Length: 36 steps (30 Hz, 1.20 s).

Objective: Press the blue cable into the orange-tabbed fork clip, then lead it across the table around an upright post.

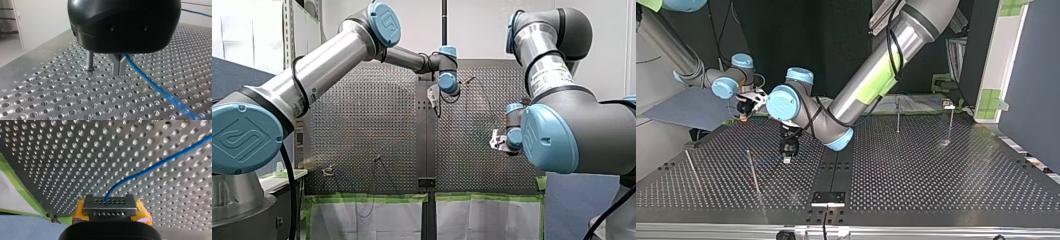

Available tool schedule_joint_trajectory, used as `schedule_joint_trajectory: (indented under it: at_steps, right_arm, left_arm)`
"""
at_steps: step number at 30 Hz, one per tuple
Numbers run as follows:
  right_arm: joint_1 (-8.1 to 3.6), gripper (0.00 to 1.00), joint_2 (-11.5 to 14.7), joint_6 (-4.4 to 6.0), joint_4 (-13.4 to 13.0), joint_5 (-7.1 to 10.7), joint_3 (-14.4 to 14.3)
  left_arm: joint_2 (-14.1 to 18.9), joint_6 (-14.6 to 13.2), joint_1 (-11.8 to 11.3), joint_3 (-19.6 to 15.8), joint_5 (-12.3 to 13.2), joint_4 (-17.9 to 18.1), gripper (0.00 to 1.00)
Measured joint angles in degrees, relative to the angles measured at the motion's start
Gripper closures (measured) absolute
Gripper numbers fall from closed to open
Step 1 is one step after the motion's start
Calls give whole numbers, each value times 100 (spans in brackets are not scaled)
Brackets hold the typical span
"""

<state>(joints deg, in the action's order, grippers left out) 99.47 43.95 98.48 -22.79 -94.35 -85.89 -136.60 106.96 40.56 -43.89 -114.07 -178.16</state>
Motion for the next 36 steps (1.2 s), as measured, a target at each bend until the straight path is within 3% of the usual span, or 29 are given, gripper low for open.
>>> schedule_joint_trajectory:
  at_steps: [6, 21, 36]
  right_arm:
    - [-80, 100, -144, 125, -178, -63, 1]
    - [-156, 100, -716, 172, -543, -131, 3]
    - [-397, 100, -1114, 92, -1005, -69, 5]
  left_arm:
    - [0, 0, -2, -2, -4, 0, 100]
    - [-1, 23, -13, 0, 7, -9, 100]
    - [0, 44, -21, 0, -3, 8, 100]
